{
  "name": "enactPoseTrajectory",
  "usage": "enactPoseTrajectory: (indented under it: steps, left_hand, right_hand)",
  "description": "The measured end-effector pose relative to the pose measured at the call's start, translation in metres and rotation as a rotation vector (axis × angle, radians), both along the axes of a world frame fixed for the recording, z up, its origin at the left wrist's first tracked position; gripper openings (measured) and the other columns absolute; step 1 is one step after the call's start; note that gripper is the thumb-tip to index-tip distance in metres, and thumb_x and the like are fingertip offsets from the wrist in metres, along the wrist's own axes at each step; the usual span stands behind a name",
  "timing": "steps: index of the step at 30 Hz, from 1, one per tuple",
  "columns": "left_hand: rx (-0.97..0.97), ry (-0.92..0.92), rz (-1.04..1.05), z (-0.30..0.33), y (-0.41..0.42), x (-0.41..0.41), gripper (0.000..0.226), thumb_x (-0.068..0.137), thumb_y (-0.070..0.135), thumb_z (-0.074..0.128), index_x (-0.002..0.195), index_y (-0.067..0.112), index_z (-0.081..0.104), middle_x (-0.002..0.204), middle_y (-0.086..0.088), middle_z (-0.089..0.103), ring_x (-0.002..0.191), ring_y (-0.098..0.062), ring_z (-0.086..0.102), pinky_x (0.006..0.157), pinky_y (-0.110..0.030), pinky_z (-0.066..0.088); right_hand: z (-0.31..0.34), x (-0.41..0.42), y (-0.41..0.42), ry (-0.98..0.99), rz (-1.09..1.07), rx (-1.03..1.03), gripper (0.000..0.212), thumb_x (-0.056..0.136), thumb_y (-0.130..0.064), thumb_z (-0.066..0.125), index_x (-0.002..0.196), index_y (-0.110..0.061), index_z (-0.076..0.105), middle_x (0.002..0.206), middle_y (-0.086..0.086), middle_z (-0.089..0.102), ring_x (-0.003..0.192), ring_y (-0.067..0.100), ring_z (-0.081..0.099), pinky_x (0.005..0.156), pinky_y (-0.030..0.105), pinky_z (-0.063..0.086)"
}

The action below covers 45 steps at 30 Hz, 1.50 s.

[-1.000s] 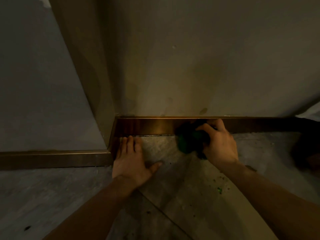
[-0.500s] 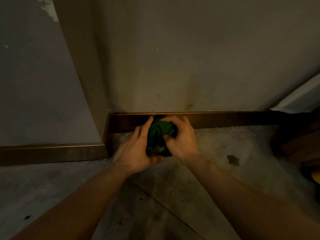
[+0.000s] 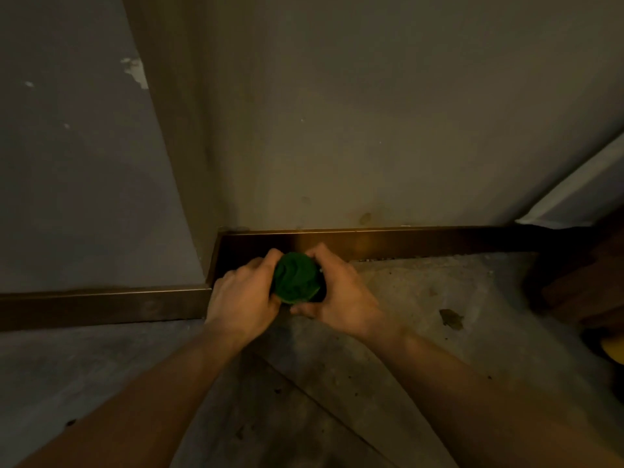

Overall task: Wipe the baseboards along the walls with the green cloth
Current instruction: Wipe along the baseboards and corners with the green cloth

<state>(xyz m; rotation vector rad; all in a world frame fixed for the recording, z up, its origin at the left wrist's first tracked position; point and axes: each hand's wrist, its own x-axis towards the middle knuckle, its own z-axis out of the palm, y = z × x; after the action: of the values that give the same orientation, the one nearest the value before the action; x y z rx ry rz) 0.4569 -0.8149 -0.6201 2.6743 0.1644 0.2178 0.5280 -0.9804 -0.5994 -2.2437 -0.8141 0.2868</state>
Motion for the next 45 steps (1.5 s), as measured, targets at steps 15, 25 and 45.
enactPoseTrajectory:
  steps: [15,25,45]
  left_hand:
    - [0.287,0.099,-0.147,-0.014,-0.003,-0.008,0.058,0.089,0.033,0.064,0.135,0.037,0.03,0.13,0.001,0.057,0.116,-0.026,0.056,0.088,-0.043,0.048]
    - [0.331,0.206,-0.096,0.015,-0.003,0.001,0.053,0.094,0.033,0.059,0.141,0.033,0.034,0.134,-0.003,0.055,0.123,-0.028,0.051,0.091,-0.042,0.045]
    - [0.275,0.332,-0.135,0.494,-0.013,-0.089,0.039,0.096,0.025,0.049,0.134,0.029,0.043,0.119,-0.006,0.062,0.107,-0.033,0.06,0.082,-0.04,0.048]
  right_hand:
    - [-0.016,-0.016,-0.017,-0.313,0.057,-0.477,0.063,0.075,-0.022,0.078,0.123,-0.029,0.037,0.12,0.005,0.047,0.103,0.032,0.056,0.075,0.043,0.054]
    - [0.005,-0.013,-0.01,-0.25,0.05,-0.522,0.066,0.075,-0.023,0.079,0.124,-0.029,0.035,0.123,0.005,0.048,0.108,0.032,0.055,0.078,0.047,0.056]
    - [0.495,-0.099,-0.012,-0.105,0.115,-0.609,0.053,0.08,-0.013,0.066,0.125,-0.026,0.042,0.12,0.004,0.051,0.109,0.027,0.052,0.076,0.039,0.048]
